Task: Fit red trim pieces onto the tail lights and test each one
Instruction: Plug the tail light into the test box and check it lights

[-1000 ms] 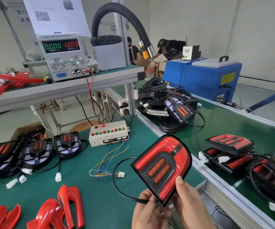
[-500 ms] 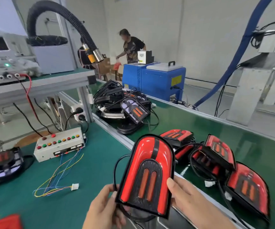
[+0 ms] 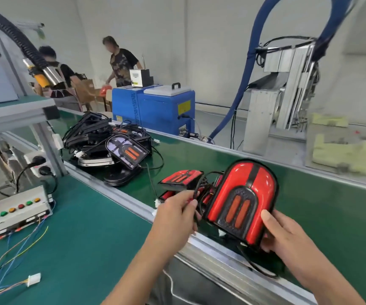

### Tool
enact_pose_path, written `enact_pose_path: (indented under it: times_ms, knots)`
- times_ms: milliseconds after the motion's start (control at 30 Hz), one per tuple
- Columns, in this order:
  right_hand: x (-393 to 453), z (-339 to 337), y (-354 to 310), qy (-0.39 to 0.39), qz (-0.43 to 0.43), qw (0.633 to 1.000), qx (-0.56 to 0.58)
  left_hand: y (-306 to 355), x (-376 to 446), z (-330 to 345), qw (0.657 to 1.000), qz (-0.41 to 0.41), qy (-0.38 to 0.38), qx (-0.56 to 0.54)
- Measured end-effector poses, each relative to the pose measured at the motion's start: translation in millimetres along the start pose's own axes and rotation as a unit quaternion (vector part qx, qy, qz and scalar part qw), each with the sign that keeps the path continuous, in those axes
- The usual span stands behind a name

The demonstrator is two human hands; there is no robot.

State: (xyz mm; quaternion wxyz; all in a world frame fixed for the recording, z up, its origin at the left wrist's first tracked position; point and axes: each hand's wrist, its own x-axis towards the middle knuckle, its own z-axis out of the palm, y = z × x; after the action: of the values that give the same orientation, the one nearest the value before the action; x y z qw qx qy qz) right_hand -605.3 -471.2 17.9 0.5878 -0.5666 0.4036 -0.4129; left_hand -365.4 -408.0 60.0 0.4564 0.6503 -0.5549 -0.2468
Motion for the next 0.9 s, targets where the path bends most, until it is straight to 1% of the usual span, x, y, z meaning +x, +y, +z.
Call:
enact_pose_path:
  times_ms: [67, 167, 267, 367, 433, 567, 633, 700, 733, 800, 833, 900]
  knots:
    - [11.1, -21.2, -4.5, 0.034, 0.03, 0.998, 0.039, 9.6, 18.5, 26.5, 0.999, 0.01, -0.016, 0.029]
    - [25.2, -47.6, -8.7, 0.075, 0.059, 0.995, 0.03, 14.8, 34.7, 58.0, 0.995, 0.011, -0.038, 0.096]
    - [33.0, -65.4, -6.1, 0.085, 0.097, 0.992, 0.017, 12.7, 39.7, 77.3, 0.995, -0.028, -0.059, 0.082]
    - [39.7, -75.4, 6.0, 0.075, 0.143, 0.987, 0.007, 8.3, 38.1, 86.8, 0.994, -0.052, -0.062, 0.08]
    - [44.1, -78.6, 13.0, 0.069, 0.162, 0.984, -0.007, 4.8, 35.6, 88.9, 0.993, -0.08, -0.066, 0.05]
    - [50.2, -78.5, 20.4, 0.093, 0.165, 0.979, -0.077, -5.0, 32.0, 89.4, 0.993, -0.1, -0.066, 0.011]
    - [51.1, -79.1, 26.7, 0.127, 0.141, 0.97, -0.149, -9.5, 26.8, 89.2, 0.992, -0.093, -0.078, -0.02]
    - [50.2, -80.7, 34.0, 0.16, 0.106, 0.958, -0.214, -15.9, 22.0, 88.9, 0.993, -0.077, -0.084, -0.025]
    - [48.0, -79.5, 36.7, 0.157, 0.103, 0.957, -0.222, -18.9, 19.7, 88.0, 0.994, -0.07, -0.081, -0.023]
    - [42.5, -73.1, 39.2, 0.133, 0.127, 0.961, -0.205, -24.7, 16.3, 84.5, 0.995, -0.061, -0.074, -0.029]
    - [42.3, -70.5, 42.2, 0.138, 0.13, 0.962, -0.197, -27.6, 15.9, 83.3, 0.995, -0.065, -0.075, -0.034]
    - [41.6, -60.7, 41.3, 0.169, 0.106, 0.958, -0.208, -30.8, 15.5, 81.8, 0.993, -0.075, -0.081, -0.043]
